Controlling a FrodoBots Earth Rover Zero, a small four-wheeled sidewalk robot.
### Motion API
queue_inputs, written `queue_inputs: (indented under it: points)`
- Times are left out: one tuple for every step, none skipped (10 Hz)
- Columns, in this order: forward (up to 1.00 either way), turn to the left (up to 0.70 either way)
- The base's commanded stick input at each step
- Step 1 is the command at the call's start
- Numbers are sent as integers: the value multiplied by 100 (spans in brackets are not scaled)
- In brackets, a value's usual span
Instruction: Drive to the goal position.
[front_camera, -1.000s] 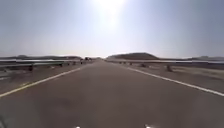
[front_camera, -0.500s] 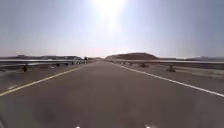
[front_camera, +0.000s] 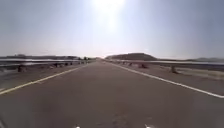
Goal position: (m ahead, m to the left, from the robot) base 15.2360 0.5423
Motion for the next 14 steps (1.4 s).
queue_inputs:
  points:
    - [70, 0]
    - [70, 0]
    - [70, 0]
    - [70, 0]
    - [70, 0]
    - [70, 0]
    - [70, 0]
    - [70, 0]
    - [70, 0]
    - [70, 0]
    - [70, 0]
    - [70, 0]
    - [70, 0]
    - [70, 0]
